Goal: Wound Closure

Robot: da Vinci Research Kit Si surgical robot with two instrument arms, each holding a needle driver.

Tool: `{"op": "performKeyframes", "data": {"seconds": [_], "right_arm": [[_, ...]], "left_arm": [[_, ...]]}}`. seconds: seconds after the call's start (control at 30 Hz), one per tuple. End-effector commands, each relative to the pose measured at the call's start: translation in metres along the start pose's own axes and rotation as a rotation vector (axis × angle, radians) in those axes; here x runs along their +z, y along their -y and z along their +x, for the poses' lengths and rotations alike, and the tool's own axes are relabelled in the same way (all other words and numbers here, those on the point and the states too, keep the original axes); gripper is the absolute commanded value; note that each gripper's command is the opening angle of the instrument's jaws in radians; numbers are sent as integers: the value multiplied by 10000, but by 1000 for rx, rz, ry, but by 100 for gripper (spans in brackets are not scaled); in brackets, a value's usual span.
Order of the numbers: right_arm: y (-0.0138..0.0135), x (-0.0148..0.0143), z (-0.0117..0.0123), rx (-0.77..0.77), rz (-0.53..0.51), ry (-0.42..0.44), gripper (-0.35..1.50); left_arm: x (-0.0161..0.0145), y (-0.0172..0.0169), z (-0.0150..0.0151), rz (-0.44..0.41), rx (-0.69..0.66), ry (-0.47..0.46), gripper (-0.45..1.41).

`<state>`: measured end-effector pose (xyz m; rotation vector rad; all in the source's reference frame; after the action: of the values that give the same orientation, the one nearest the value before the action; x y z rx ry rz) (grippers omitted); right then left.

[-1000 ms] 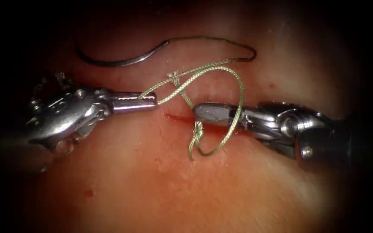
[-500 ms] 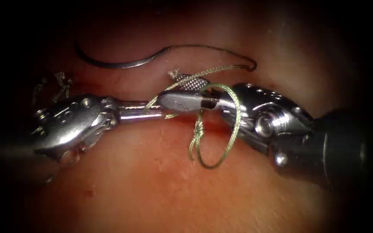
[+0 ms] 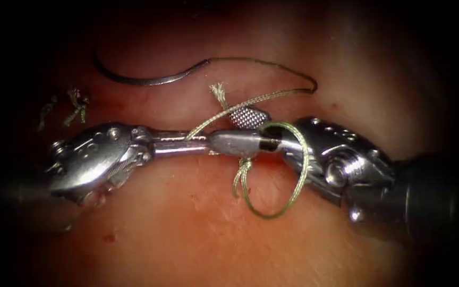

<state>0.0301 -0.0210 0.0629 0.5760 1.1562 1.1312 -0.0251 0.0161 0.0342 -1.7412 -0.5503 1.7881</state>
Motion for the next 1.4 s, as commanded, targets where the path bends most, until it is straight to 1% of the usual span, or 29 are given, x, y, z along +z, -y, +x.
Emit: {"op": "performKeyframes", "data": {"seconds": [0.03,0.1,0.17,0.2,0.27,0.3,0.33,0.37,0.4,0.43,0.47,0.57,0.63,0.77,0.8,0.83,0.87,0.9,0.93,0.97,1.03,1.1,1.13,1.2,1.23,1.33,1.4], "right_arm": [[-3,-3,-17,-15,16,9,104],[-5,-11,-27,-49,38,20,111],[-6,-13,-28,-57,47,20,113],[-7,-15,-29,-58,59,27,119],[-7,-13,-29,-59,79,36,124],[-6,-11,-29,-60,90,41,123],[-4,-9,-29,-61,103,48,111],[-3,-8,-30,-74,116,53,89],[0,-8,-31,-94,137,61,32],[6,-8,-31,-134,177,76,-35],[6,-8,-31,-134,177,76,-35],[13,-9,-31,-186,224,74,-35],[16,-8,-28,-197,242,47,-35],[18,-8,-13,-195,254,-53,-35],[18,-8,-13,-195,254,-53,-35],[19,-9,-9,-187,256,-84,-35],[19,-9,-9,-187,256,-84,-35],[20,-10,-1,-177,244,-137,-35],[20,-10,-1,-177,244,-137,-35],[21,-10,3,-166,223,-174,-35],[20,-9,6,-153,189,-212,-35],[19,-8,9,-144,163,-243,-35],[19,-8,9,-144,163,-243,-35],[15,-9,12,-129,111,-290,-35],[15,-9,12,-129,111,-290,-35],[10,-12,14,-126,54,-330,-35],[6,-16,15,-101,3,-378,-35]], "left_arm": [[3,9,-1,-5,-3,-4,-45],[3,17,3,-2,-7,-7,-45],[3,19,5,-1,-9,-8,-45],[5,24,10,0,-13,-9,-45],[9,27,17,2,-19,-13,-45],[10,28,19,3,-21,-13,-45],[12,28,19,4,-16,-14,-45],[14,28,20,6,-16,-14,-45],[15,29,19,7,-15,-14,-45],[18,29,17,13,-14,-14,-45],[18,29,17,13,-14,-14,-45],[19,31,13,14,-10,-14,-45],[20,34,9,15,-5,-14,-45],[19,40,-6,15,15,-12,-45],[19,40,-6,15,15,-12,-45],[19,42,-11,16,19,-11,-45],[19,42,-11,16,19,-11,-45],[19,42,-18,17,14,-11,-45],[19,42,-18,17,14,-11,-45],[19,41,-21,18,17,-11,-45],[19,39,-22,18,12,-11,-45],[19,35,-23,16,12,-10,-45],[19,35,-23,16,12,-10,-45],[20,29,-23,13,12,-10,-45],[20,29,-23,13,12,-10,-45],[21,22,-23,8,12,-10,-45],[22,16,-23,5,11,-10,-45]]}}
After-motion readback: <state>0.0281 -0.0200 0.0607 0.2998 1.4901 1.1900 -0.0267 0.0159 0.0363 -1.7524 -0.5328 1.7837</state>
